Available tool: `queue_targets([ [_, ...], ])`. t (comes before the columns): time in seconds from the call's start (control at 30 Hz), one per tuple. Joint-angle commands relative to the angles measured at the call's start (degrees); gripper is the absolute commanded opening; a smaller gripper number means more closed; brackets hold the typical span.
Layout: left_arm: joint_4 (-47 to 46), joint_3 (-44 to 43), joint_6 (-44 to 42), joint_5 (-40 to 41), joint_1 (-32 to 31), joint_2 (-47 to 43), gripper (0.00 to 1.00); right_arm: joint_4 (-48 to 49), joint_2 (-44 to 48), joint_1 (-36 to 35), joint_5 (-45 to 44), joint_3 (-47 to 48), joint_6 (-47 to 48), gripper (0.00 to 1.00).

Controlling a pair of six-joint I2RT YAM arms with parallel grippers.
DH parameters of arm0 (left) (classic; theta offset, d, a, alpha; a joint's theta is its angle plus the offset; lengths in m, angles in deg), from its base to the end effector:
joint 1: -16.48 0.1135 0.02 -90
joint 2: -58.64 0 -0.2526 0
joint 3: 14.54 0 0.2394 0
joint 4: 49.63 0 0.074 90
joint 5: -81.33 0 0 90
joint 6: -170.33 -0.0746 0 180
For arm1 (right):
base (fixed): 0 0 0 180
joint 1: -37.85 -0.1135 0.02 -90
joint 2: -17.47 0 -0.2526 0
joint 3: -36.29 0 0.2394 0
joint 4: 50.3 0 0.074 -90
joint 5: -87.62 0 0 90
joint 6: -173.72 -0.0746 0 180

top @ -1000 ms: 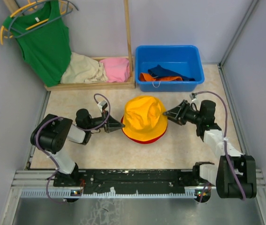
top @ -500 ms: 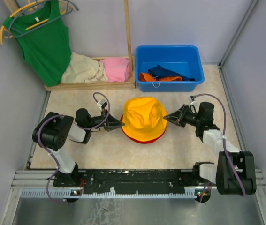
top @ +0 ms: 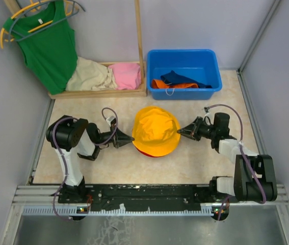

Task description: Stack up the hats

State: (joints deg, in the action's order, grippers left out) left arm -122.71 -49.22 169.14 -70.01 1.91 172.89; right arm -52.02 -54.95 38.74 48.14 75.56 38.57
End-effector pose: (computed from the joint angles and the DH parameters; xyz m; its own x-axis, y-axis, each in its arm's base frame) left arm 0.2508 -0.1328 0.0960 -0.9665 -0.2442 0.0785 -0.0893 0.0335 -0.9954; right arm 0.2446 0.0538 0.1540 -0.8451 0.4639 -0.2658 -0.0343 0.4490 0.8929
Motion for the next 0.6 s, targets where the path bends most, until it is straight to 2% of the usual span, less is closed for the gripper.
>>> queue_targets([
  [0.0, -14.98, 2.32, -0.47, -1.03, 0.68, 2.6, 0.0, -2.53, -1.84, 0.64, -4.6, 0.56, 4.58, 0.0],
  [0.17, -13.1, 2.75, -0.94, 0.08, 0.68, -2.37, 0.0, -4.95, -2.03, 0.66, -4.64, 3.67, 6.17, 0.0],
  [0.5, 10.73, 5.33, -14.13, 1.75, 0.59, -16.53, 0.0, -10.85, -5.33, 0.68, -5.91, 11.6, 11.74, 0.0],
  [0.57, 14.67, 5.22, -16.24, 2.0, 0.64, -18.26, 0.0, -11.88, -5.36, 0.66, -6.04, 12.8, 12.24, 0.05],
])
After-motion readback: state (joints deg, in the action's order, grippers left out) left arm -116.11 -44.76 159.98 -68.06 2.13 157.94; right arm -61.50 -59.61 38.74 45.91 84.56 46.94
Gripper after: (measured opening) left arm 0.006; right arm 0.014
